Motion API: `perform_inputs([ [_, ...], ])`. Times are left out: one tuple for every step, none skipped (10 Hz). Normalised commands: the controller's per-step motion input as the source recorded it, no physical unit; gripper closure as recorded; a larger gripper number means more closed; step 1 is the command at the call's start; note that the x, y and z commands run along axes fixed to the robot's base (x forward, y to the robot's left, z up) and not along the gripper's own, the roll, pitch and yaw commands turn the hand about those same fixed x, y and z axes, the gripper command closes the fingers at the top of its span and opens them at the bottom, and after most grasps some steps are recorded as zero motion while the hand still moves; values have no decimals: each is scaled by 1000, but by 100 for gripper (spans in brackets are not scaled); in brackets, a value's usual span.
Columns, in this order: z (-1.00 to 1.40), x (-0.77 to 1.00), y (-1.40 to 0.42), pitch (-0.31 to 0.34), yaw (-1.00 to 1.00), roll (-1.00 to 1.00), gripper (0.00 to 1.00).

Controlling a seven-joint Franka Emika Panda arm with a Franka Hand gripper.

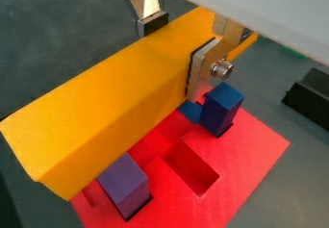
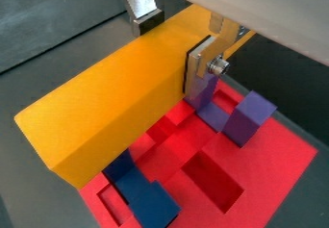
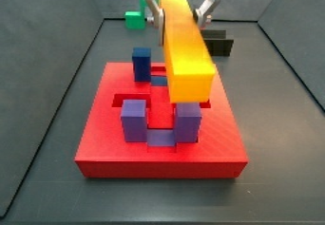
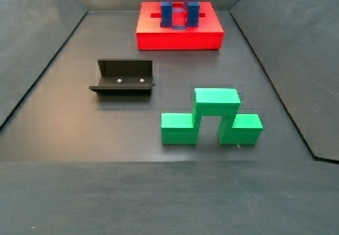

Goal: Pick up the yellow object. Move up. Move to above the board. Insert the yellow object.
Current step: Insert the yellow object.

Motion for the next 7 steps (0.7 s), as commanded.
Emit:
perform_inputs([
  [-254, 0, 0, 66, -131, 209, 100],
  [-346, -200, 80, 40, -129, -14, 100],
  [-394, -300, 191, 50, -163, -83, 100],
  [-360, -246, 194, 71, -183, -113, 100],
  [-331, -226, 163, 76, -203, -143, 100],
  [-283, -129, 0, 63, -189, -184, 100],
  [-226, 0, -89, 24, -86, -131, 100],
])
